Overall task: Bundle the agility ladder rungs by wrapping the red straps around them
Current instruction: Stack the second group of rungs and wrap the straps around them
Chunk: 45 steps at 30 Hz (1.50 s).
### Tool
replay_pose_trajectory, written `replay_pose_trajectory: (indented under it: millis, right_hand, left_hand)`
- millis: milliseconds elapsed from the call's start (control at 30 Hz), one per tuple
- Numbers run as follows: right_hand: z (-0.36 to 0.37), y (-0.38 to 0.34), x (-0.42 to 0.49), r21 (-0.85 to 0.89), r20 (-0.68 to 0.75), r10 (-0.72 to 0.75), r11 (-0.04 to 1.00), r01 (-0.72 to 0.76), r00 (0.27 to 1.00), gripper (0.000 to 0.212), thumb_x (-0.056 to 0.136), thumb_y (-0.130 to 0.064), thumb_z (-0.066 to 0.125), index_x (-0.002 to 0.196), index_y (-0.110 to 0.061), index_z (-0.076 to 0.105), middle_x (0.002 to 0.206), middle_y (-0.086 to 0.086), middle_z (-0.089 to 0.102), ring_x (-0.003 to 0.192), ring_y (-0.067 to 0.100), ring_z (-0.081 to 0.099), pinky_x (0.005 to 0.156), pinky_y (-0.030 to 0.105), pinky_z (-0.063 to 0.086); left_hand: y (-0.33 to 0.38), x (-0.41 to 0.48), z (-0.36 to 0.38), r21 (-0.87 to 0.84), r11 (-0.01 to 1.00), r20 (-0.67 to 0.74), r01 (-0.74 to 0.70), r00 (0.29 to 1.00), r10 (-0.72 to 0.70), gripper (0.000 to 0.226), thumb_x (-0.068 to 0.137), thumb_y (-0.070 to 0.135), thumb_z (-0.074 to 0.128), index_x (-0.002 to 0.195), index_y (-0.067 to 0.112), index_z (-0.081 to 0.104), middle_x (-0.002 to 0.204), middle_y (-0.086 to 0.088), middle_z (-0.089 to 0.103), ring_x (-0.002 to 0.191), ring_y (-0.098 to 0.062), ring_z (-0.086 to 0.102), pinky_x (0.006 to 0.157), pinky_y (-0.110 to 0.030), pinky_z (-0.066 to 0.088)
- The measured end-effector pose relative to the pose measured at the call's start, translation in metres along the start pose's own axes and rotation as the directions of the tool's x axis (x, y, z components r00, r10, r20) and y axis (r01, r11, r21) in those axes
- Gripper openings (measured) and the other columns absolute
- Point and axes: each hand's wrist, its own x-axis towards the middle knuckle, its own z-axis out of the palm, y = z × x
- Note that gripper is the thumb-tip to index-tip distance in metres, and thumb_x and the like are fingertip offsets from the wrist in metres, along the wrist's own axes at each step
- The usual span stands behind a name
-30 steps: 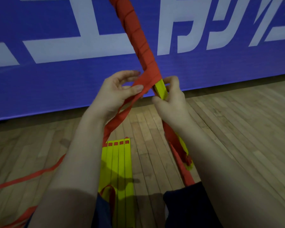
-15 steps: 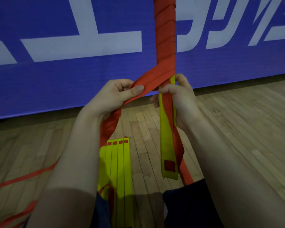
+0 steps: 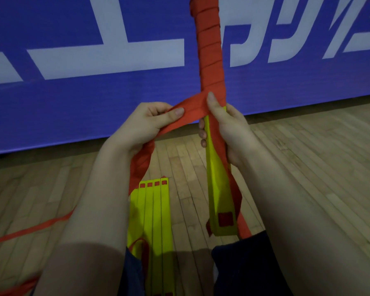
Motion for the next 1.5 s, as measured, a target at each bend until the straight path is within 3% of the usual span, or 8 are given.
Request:
replay_pose_trajectory:
  millis: [433, 700, 800, 1000, 1167, 1300, 1400, 1500]
  right_hand:
    - [-0.007, 0.012, 0.010, -0.289, -0.214, -0.257, 0.938, 0.190, 0.942, 0.026, 0.091, -0.036, 0.065, 0.088, -0.015, 0.050, 0.060, 0.009, 0.054, 0.046, 0.020, 0.051, 0.041, 0.028, 0.042]
    - [-0.010, 0.004, 0.004, -0.154, -0.216, -0.205, 0.973, 0.174, 0.955, 0.029, 0.091, -0.037, 0.065, 0.089, -0.012, 0.050, 0.059, 0.009, 0.054, 0.050, 0.024, 0.051, 0.044, 0.029, 0.043]
    - [-0.009, 0.000, 0.000, -0.061, -0.161, -0.141, 0.989, 0.133, 0.977, 0.032, 0.093, -0.038, 0.061, 0.096, -0.008, 0.052, 0.062, 0.010, 0.057, 0.048, 0.022, 0.052, 0.045, 0.030, 0.044]
    - [-0.005, -0.006, -0.005, 0.052, 0.156, 0.032, 0.998, -0.041, 0.987, 0.048, 0.085, -0.053, 0.057, 0.083, -0.005, 0.058, 0.070, 0.011, 0.055, 0.049, 0.020, 0.050, 0.047, 0.028, 0.043]
    - [0.006, 0.000, -0.012, -0.040, 0.322, 0.058, 0.998, -0.048, 0.945, 0.028, 0.070, -0.007, 0.076, 0.092, -0.001, 0.059, 0.071, 0.017, 0.056, 0.042, 0.018, 0.049, 0.041, 0.026, 0.041]
    - [0.011, 0.000, -0.012, -0.049, 0.296, 0.105, 0.994, -0.095, 0.949, 0.018, 0.065, 0.011, 0.056, 0.081, 0.003, 0.054, 0.057, 0.016, 0.053, 0.036, 0.021, 0.047, 0.043, 0.028, 0.044]
    - [0.014, 0.000, -0.013, 0.017, 0.265, 0.066, 0.997, -0.073, 0.962, 0.012, 0.060, 0.007, 0.053, 0.063, -0.003, 0.047, 0.047, 0.010, 0.041, 0.034, 0.023, 0.045, 0.046, 0.029, 0.042]
    - [0.018, 0.000, -0.015, 0.045, 0.252, 0.011, 0.999, -0.023, 0.968, 0.008, 0.058, 0.004, 0.051, 0.060, -0.003, 0.050, 0.045, 0.011, 0.043, 0.036, 0.024, 0.045, 0.049, 0.032, 0.038]
  left_hand:
    - [-0.008, 0.000, -0.003, -0.128, 0.976, 0.318, 0.174, 0.940, -0.126, 0.043, 0.087, 0.032, 0.054, 0.110, -0.004, 0.061, 0.105, -0.017, 0.071, 0.098, -0.025, 0.069, 0.087, -0.034, 0.055]
    - [-0.013, 0.005, -0.003, -0.166, 0.980, 0.184, 0.106, 0.980, -0.075, 0.014, 0.074, 0.022, 0.066, 0.084, 0.014, 0.060, 0.064, -0.006, 0.066, 0.051, -0.011, 0.056, 0.052, -0.018, 0.048]
    - [-0.016, 0.009, -0.005, -0.167, 0.983, 0.186, 0.080, 0.981, -0.049, 0.029, 0.073, 0.018, 0.066, 0.101, 0.015, 0.063, 0.067, -0.003, 0.069, 0.056, -0.009, 0.060, 0.054, -0.016, 0.048]
    - [-0.022, 0.013, -0.002, -0.124, 0.991, 0.160, 0.047, 0.987, -0.027, 0.006, 0.088, 0.008, 0.058, 0.084, 0.009, 0.063, 0.063, 0.006, 0.067, 0.055, 0.000, 0.059, 0.056, -0.011, 0.046]
    - [-0.032, 0.016, 0.002, -0.198, 0.978, 0.189, 0.068, 0.982, -0.030, 0.004, 0.086, 0.011, 0.059, 0.088, 0.007, 0.058, 0.086, -0.012, 0.064, 0.084, -0.027, 0.056, 0.087, -0.044, 0.047]
    - [-0.023, 0.014, 0.001, -0.318, 0.943, 0.110, 0.100, 0.992, -0.068, 0.015, 0.085, -0.005, 0.047, 0.086, 0.007, 0.056, 0.065, -0.005, 0.055, 0.044, -0.009, 0.040, 0.043, -0.020, 0.025]
    - [-0.017, 0.012, 0.005, -0.417, 0.905, 0.109, 0.084, 0.993, -0.041, 0.015, 0.072, 0.016, 0.054, 0.080, 0.004, 0.060, 0.052, -0.005, 0.047, 0.036, -0.009, 0.034, 0.040, -0.021, 0.020]
    - [-0.012, 0.008, 0.016, -0.393, 0.919, 0.124, 0.007, 0.991, 0.045, 0.033, 0.069, 0.040, 0.075, 0.081, 0.010, 0.067, 0.057, -0.001, 0.063, 0.048, -0.010, 0.057, 0.046, -0.019, 0.044]
